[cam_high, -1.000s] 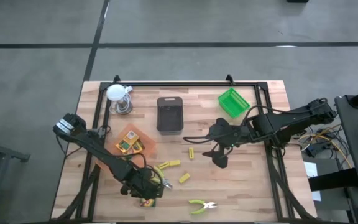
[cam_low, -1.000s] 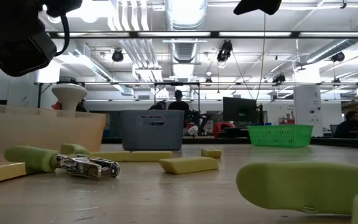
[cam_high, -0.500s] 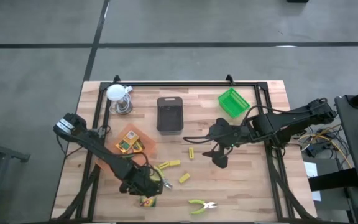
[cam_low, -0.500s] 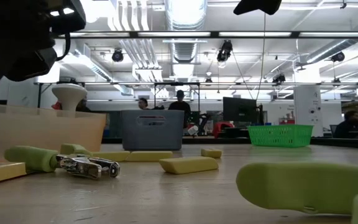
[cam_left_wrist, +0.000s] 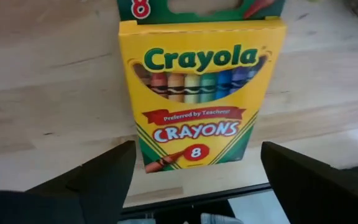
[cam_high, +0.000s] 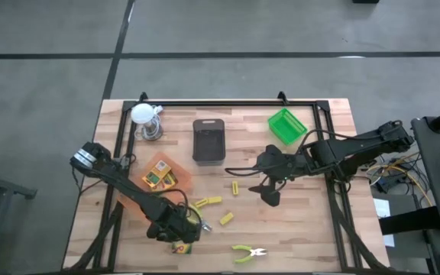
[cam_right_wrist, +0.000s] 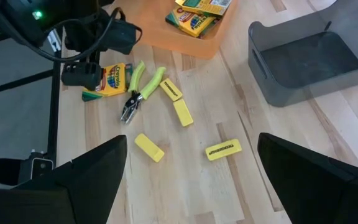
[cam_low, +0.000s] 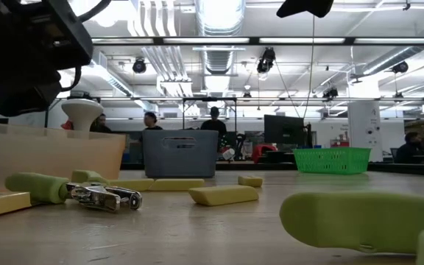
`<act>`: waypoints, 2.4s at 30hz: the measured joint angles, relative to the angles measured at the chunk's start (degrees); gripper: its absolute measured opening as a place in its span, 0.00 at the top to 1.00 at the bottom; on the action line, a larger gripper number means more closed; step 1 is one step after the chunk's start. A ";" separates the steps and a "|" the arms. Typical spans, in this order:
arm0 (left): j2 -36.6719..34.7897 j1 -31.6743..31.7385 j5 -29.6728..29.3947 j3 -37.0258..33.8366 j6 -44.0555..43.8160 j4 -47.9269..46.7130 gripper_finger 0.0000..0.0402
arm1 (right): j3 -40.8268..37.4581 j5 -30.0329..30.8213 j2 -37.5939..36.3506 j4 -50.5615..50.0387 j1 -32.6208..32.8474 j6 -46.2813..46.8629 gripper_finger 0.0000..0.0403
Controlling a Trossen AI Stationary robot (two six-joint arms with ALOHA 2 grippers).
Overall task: Pick & Place School Supplies
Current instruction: Put the pack of crayons into the orange bin
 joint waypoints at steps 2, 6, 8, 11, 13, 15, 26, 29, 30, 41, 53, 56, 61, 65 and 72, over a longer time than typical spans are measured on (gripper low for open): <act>0.02 0.24 0.09 0.00 0.00 0.04 0.11 | -0.01 -0.01 0.00 0.00 -0.01 -0.01 0.12; 0.00 0.71 -0.26 0.00 0.73 0.94 0.10 | 0.01 -0.01 0.00 0.00 -0.01 0.00 0.12; 0.12 0.93 -0.34 0.02 1.18 1.36 0.10 | 0.00 0.00 0.00 0.00 -0.01 -0.01 0.12; 0.59 1.06 0.03 0.02 1.16 0.70 0.10 | 0.00 0.00 0.00 0.00 0.01 0.01 0.12; 0.86 1.26 0.46 0.02 0.85 -0.19 0.10 | -0.01 -0.01 0.00 0.00 -0.01 0.01 0.12; 1.21 1.43 0.72 0.02 0.72 -0.52 0.10 | -0.01 -0.01 0.00 0.00 0.00 0.02 0.12; 1.75 1.81 0.76 0.02 1.68 1.06 0.10 | 0.01 -0.01 0.01 0.00 0.01 0.00 0.12; 1.75 1.92 0.76 0.01 1.68 0.55 0.10 | -0.01 -0.01 0.02 0.00 0.01 0.00 0.12; 1.73 1.95 0.74 -0.04 1.70 0.19 0.10 | -0.01 0.01 0.00 0.00 0.01 0.02 0.12; 1.73 2.02 0.76 -0.56 2.29 -2.52 0.10 | 0.00 -0.01 0.02 0.00 0.01 0.02 0.12; 1.55 1.76 5.61 -2.62 3.76 -2.58 0.10 | 0.01 0.00 0.02 0.00 0.01 0.01 0.12; 1.55 1.15 7.44 -2.69 3.76 -3.45 0.10 | 0.00 0.00 0.02 -0.01 0.01 0.00 0.12; 1.55 0.44 11.24 -2.78 3.03 -4.84 0.10 | 0.01 -0.01 0.02 0.00 0.01 0.00 0.12; 0.99 0.25 11.26 -2.54 1.12 -5.16 0.10 | 0.00 0.01 0.02 0.00 0.01 0.00 0.12; 0.79 0.40 7.91 0.07 -1.02 -4.31 0.10 | 0.00 -0.01 0.02 0.00 0.01 0.02 0.12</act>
